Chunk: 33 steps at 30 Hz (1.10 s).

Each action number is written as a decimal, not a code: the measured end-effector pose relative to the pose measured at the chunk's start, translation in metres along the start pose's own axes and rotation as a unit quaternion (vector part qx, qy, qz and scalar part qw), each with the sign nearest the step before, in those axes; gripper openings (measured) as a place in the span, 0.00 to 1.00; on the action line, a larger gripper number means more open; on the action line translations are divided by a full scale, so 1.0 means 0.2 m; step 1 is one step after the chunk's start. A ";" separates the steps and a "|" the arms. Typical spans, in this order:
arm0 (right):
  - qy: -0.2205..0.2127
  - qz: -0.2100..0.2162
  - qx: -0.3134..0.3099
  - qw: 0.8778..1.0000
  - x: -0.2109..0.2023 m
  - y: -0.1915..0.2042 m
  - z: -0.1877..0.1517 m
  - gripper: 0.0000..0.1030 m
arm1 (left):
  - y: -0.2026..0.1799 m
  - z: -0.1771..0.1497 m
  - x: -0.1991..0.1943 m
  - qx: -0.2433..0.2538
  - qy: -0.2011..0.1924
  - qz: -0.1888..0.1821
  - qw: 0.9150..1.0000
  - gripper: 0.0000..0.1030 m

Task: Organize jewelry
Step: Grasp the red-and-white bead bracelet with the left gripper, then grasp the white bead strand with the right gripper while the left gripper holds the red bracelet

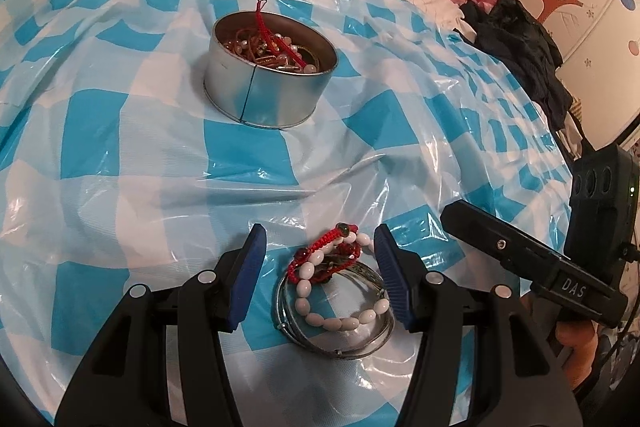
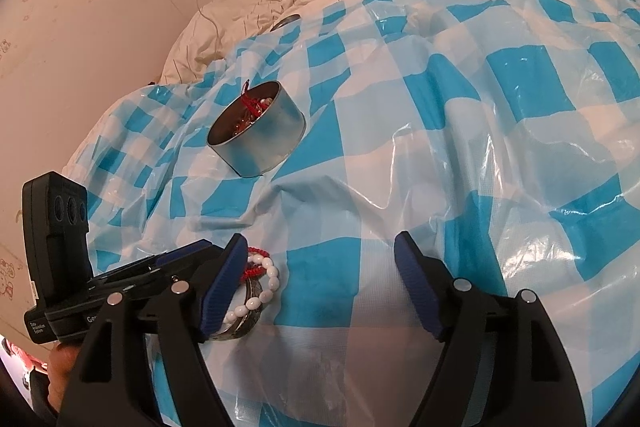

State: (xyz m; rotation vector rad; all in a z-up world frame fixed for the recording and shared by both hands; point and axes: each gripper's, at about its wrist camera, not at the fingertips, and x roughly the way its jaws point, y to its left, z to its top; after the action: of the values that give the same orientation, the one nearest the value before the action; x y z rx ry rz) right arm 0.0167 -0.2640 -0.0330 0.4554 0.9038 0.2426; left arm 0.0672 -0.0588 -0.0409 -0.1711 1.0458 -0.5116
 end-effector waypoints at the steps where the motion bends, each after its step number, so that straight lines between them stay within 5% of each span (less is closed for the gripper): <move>1: 0.001 0.000 -0.001 1.000 0.00 0.00 0.00 0.71 | 0.00 0.00 0.00 0.001 0.001 0.000 1.000 0.51; 7: 0.003 -0.002 -0.003 1.000 0.01 0.01 0.00 0.72 | -0.02 -0.01 0.03 0.011 0.003 0.002 1.000 0.48; 9: 0.002 -0.001 -0.003 1.000 0.01 0.01 0.00 0.72 | -0.04 -0.01 0.04 0.023 0.009 0.009 1.000 0.21; 12: 0.003 0.000 -0.003 1.000 0.01 0.01 0.00 0.72 | -0.04 0.00 0.03 0.030 0.002 0.022 0.999 0.09; 26: 0.002 -0.007 -0.014 1.000 0.01 0.02 -0.02 0.73 | 0.15 0.04 -0.16 -0.043 -0.060 -0.003 0.997 0.06; 33: 0.019 0.023 -0.114 0.993 0.05 0.22 -0.09 0.72 | 0.18 0.03 -0.16 -0.056 -0.056 0.005 0.997 0.06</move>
State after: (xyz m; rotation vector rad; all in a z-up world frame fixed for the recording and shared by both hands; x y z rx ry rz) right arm 0.0087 -0.2165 -0.0284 0.2608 0.8906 0.3927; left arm 0.0710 -0.0123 -0.0260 -0.2902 0.9666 -0.4287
